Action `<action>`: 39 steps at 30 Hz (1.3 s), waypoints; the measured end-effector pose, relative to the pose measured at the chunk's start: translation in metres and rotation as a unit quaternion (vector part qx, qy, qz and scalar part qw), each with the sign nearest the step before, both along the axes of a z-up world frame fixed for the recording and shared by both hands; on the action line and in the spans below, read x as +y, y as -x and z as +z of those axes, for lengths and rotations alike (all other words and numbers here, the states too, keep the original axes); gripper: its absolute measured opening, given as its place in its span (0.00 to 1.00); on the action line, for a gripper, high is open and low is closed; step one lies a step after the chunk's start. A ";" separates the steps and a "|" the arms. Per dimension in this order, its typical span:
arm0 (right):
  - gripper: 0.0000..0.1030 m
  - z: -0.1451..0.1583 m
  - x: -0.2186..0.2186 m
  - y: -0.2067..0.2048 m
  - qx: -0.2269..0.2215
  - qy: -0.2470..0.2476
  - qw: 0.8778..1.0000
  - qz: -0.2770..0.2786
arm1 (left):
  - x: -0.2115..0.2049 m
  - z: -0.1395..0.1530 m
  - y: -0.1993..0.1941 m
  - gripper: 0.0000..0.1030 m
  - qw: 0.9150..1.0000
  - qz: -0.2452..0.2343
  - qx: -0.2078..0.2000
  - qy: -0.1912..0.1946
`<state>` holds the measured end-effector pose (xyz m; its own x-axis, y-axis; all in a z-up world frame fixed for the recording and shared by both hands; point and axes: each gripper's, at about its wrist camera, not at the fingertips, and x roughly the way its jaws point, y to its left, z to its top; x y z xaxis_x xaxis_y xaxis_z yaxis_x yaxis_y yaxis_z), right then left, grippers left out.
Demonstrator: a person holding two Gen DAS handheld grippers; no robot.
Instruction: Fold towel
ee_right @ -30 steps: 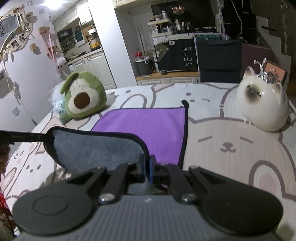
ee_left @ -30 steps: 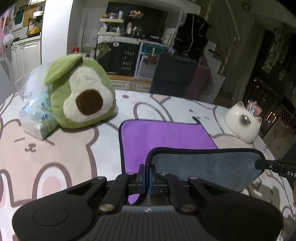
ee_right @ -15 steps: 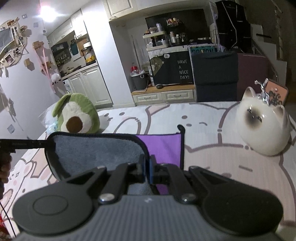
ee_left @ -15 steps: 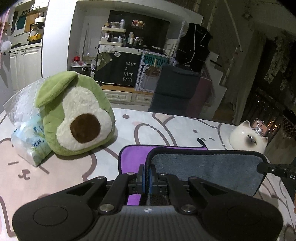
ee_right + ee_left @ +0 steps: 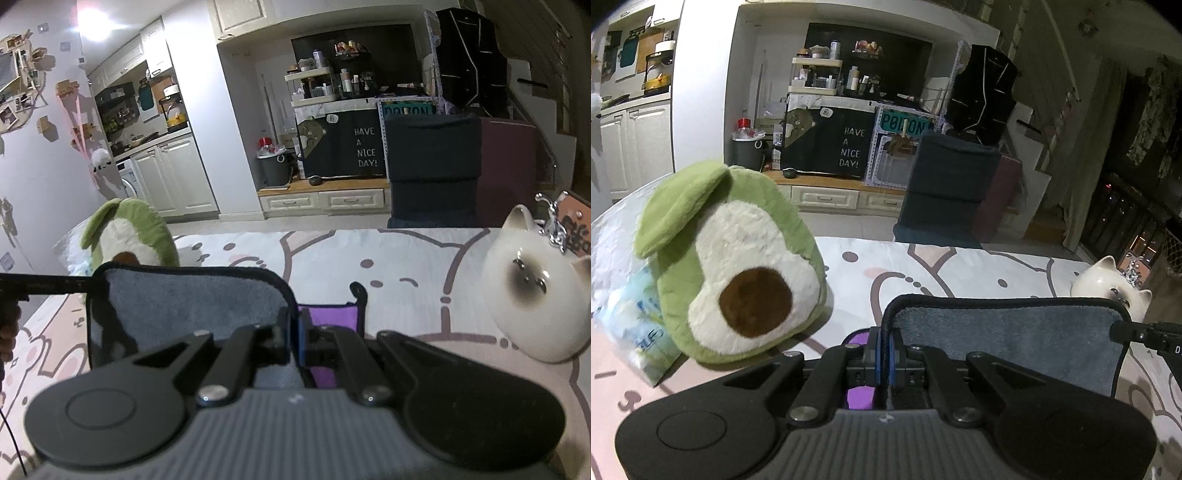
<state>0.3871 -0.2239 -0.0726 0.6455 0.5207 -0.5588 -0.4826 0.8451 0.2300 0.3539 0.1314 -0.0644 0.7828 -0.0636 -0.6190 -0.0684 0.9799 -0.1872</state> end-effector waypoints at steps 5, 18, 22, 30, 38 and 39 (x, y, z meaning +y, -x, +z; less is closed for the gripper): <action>0.05 -0.002 0.002 -0.014 0.003 0.001 1.000 -0.008 | 0.002 -0.005 -0.020 0.04 1.000 0.002 0.003 0.001; 0.05 -0.005 0.020 -0.045 0.010 0.027 0.999 -0.012 | 0.008 -0.022 -0.056 0.04 0.999 0.015 0.030 0.000; 0.05 -0.008 0.026 -0.051 0.015 0.037 0.999 -0.013 | 0.008 -0.027 -0.067 0.04 0.999 0.015 0.045 -0.008; 0.05 -0.021 0.035 -0.066 0.045 0.064 0.997 -0.015 | 0.009 -0.041 -0.080 0.04 0.997 0.026 0.073 -0.016; 0.14 -0.029 0.041 -0.076 0.064 0.077 0.995 -0.008 | 0.012 -0.051 -0.089 0.31 0.995 0.032 0.099 0.001; 0.19 -0.030 0.041 -0.078 0.071 0.076 0.995 -0.006 | 0.012 -0.052 -0.089 0.38 0.994 0.033 0.102 -0.002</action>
